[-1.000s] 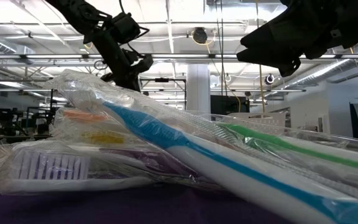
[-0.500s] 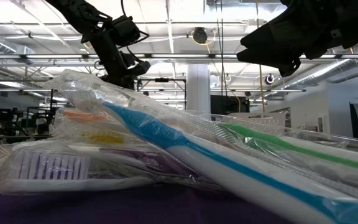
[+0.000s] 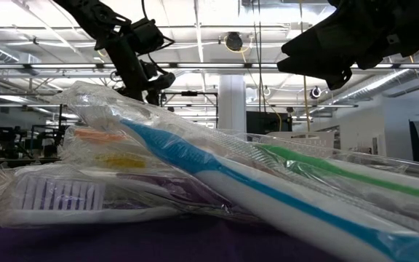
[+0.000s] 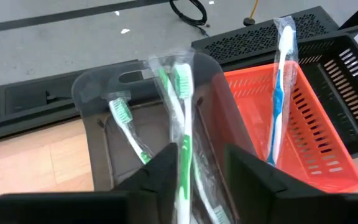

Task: Pick & Place Toothbrushes
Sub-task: Put the green toothbrush into the light black bin, then put the purple toothbrush into the white bin

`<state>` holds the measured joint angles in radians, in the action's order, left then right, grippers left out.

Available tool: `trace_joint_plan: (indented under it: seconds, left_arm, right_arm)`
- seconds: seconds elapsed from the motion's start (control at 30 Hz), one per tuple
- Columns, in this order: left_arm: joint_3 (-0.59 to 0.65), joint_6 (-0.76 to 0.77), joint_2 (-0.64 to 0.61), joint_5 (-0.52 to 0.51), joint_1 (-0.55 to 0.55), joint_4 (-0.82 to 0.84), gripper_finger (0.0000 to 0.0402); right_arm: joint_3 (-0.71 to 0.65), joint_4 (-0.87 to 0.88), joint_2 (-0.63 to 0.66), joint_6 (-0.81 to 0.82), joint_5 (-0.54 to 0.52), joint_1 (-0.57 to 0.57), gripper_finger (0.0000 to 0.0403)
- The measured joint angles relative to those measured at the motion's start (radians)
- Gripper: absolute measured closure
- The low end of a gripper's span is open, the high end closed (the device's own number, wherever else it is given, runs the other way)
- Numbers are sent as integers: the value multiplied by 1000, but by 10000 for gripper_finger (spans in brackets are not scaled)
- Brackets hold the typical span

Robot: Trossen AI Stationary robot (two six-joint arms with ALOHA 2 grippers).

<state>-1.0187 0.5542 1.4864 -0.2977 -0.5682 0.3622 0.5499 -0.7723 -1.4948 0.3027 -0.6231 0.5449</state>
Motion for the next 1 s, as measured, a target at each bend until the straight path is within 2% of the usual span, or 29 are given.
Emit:
trace_joint_plan:
  seconds: [0.23,0.43,0.5,0.7,1.0]
  left_arm:
    - [0,-60,0,7,0,1,215]
    - [0,-112,-8,35,25,-5,210]
    - [0,-121,-19,37,44,-9,212]
    - [0,-161,-51,100,132,-8,213]
    - [0,-188,-61,97,324,-16,215]
  right_arm:
    - [0,20,0,0,0,0,236]
    - [0,94,1,52,6,0,234]
    - [0,134,1,54,40,0,234]
    - [0,282,1,136,177,0,234]
    - [0,459,1,246,183,18,234]
